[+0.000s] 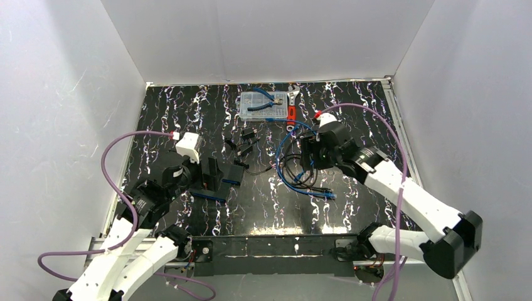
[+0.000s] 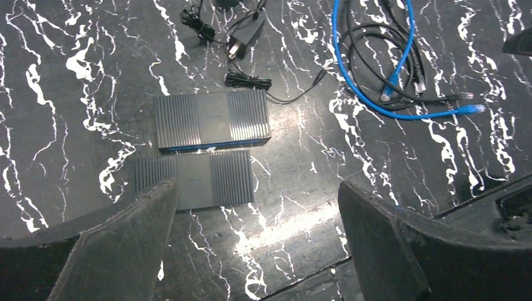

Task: Insert the plug into the switch port
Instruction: Pick up the power from the center of the board.

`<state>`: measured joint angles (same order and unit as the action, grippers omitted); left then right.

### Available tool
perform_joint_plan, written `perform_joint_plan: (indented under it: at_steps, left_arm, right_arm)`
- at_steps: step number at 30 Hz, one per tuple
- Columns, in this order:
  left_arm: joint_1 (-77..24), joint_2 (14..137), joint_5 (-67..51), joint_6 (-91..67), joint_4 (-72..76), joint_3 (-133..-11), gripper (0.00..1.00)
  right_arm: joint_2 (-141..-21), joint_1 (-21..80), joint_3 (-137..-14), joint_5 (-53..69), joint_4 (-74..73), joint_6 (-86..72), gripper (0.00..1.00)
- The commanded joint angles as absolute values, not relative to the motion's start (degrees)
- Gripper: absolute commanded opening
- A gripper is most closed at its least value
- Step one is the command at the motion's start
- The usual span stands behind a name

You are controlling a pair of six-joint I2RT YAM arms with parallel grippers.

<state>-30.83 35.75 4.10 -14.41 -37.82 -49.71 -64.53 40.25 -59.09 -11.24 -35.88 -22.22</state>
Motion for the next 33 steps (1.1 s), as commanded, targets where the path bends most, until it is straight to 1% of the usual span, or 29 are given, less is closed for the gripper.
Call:
perform_joint_plan:
  at_steps: [1, 3, 6, 21, 33]
  left_arm:
    - [-30.93, 34.35, 8.35, -14.52, -38.85, -48.67, 0.99]
    - [-30.94, 33.59, 9.33, -14.50, -38.85, -48.40, 0.99]
    - [-30.94, 32.92, 11.16, -14.65, -39.12, -48.37, 0.99]
    - [-30.94, 32.22, 12.79, -15.03, -39.95, -48.25, 0.99]
    - [-30.94, 32.00, 12.70, -15.12, -40.08, -48.12, 1.00]
  right_arm:
    - [-70.10, 40.60, -63.08, -5.99, -32.45, -23.06, 0.76]
    - [-73.13, 40.81, -64.40, -4.66, -31.13, -23.29, 0.73]
    - [-77.76, 41.31, -66.98, -3.77, -29.97, -23.67, 0.71]
    - [-98.73, 47.40, -82.06, -5.17, -25.58, -29.84, 0.72]
    - [-114.59, 49.60, -94.97, -3.45, -25.21, -29.80, 0.70]
